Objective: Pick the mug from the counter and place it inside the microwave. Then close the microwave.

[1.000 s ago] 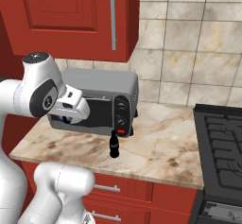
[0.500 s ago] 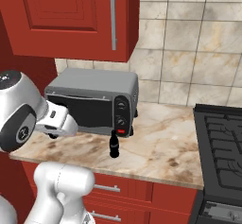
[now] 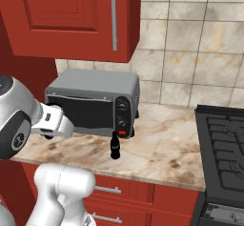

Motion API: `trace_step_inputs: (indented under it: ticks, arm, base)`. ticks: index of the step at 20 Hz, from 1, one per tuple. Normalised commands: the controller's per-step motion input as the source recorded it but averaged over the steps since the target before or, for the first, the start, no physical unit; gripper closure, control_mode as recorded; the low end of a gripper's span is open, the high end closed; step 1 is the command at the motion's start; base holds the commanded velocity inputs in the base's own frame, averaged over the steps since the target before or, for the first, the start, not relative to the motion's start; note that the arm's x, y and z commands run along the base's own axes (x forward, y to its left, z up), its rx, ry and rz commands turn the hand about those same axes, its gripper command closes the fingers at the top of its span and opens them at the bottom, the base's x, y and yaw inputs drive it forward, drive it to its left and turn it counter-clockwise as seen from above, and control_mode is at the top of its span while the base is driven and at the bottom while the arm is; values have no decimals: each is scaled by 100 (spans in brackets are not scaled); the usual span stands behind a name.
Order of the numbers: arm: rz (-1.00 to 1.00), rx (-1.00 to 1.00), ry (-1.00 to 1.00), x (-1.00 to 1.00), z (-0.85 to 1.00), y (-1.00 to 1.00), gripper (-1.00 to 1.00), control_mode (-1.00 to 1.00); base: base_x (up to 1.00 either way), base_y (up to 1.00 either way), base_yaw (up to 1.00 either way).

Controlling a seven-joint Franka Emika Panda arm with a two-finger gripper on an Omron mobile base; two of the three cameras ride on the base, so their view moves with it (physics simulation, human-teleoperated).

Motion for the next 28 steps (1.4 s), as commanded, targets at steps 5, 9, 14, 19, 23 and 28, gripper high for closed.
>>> trace_step_inputs:
  ticks: [5, 9, 14, 19, 23, 28]
  arm:
    - [0, 0, 0, 37, 0, 5, 100, -100]
    - [0, 0, 0, 1, 0, 0, 100, -100]
    - [0, 0, 0, 29, 0, 0, 100, -100]
    - [0, 0, 0, 14, 0, 0, 100, -100]
    - [0, 0, 0, 0, 0, 0, 100, -100]
    - [0, 0, 0, 0, 0, 0, 100, -100]
  base:
    - [0, 0, 0]
    - [0, 0, 0]
    - [0, 0, 0]
    - [0, 0, 0]
    - [0, 0, 0]
    - [0, 0, 0]
